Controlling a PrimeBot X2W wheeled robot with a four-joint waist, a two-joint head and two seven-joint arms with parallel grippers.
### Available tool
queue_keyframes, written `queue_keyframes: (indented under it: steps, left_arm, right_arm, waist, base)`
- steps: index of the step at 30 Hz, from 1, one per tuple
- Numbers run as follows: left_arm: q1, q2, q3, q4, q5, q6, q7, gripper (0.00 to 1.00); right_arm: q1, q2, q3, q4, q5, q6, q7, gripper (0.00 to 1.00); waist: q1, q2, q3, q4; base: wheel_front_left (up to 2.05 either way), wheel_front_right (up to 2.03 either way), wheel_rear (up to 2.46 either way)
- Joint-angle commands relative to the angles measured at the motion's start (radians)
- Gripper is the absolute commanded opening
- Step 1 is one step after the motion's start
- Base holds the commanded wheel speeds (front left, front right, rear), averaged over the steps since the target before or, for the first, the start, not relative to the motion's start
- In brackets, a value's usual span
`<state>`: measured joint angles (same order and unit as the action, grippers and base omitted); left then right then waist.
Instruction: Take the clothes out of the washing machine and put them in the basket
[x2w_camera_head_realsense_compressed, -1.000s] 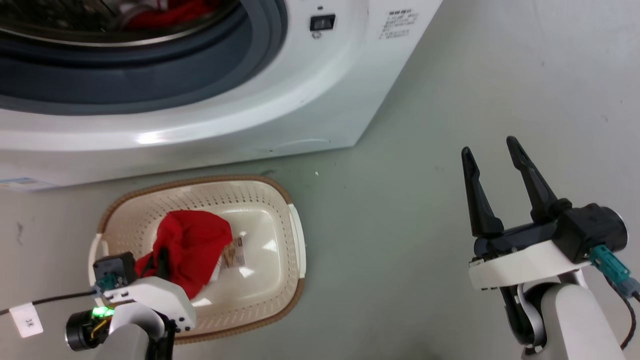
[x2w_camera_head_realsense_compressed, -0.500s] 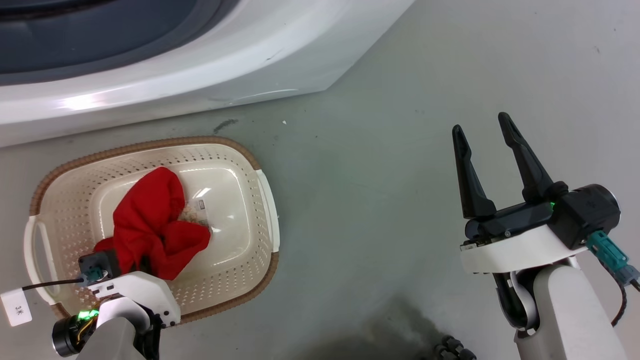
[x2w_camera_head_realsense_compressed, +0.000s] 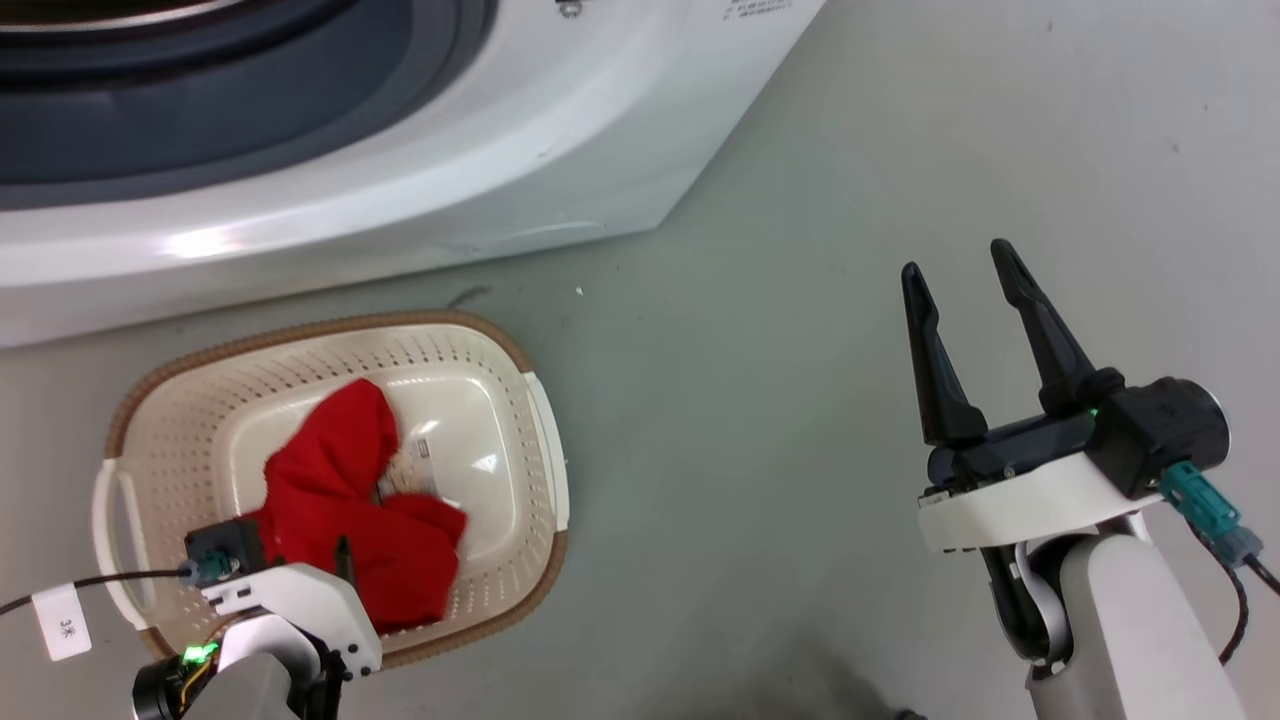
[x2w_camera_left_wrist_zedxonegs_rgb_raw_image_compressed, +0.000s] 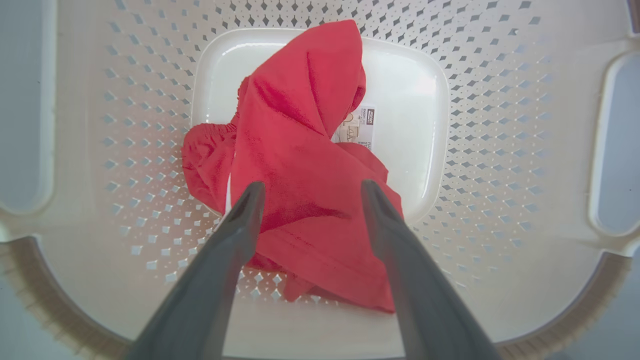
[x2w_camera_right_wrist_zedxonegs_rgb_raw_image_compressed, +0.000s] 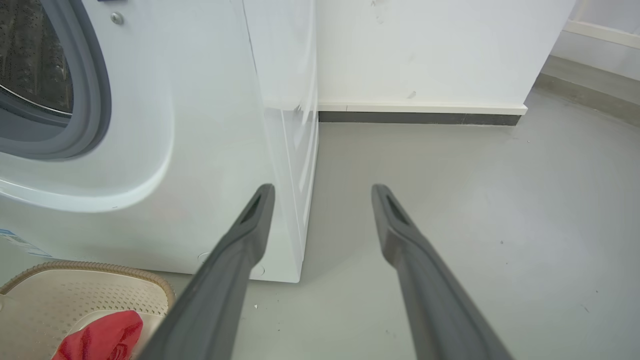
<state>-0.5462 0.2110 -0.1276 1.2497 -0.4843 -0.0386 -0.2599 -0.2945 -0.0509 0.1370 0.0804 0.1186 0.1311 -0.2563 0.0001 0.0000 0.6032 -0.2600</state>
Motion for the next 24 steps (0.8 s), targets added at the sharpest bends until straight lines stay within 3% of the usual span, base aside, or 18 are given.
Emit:
queue_keyframes:
  steps: [1, 11, 18, 24]
  left_arm:
    - [0.014, -0.003, 0.000, 0.002, -0.004, -0.005, -0.005, 1.00]
    - [0.117, -0.037, 0.040, -0.194, 0.029, 0.004, -0.005, 1.00]
    - [0.176, -0.057, 0.069, -0.397, 0.100, 0.030, -0.005, 1.00]
    - [0.194, -0.069, 0.098, -0.561, 0.152, 0.024, -0.005, 1.00]
  right_arm:
    - [0.015, 0.001, -0.004, 0.005, -0.013, -0.001, -0.006, 1.00]
    - [0.100, 0.001, -0.032, -0.002, -0.046, -0.001, 0.037, 1.00]
    - [0.158, 0.001, -0.053, -0.037, -0.050, -0.001, 0.074, 1.00]
    - [0.187, 0.001, -0.059, -0.062, -0.059, -0.001, 0.095, 1.00]
  waist:
    - [-0.0001, 0.0000, -0.064, 0.018]
    - [-0.0001, 0.0000, -0.277, 0.076]
    - [-0.0001, 0.0000, -0.362, 0.108]
    - [-0.0001, 0.0000, -0.407, 0.118]
  base:
    - [0.00, 0.00, 0.00]
    - [0.00, 0.00, 0.00]
    - [0.00, 0.00, 0.00]
    - [0.00, 0.00, 0.00]
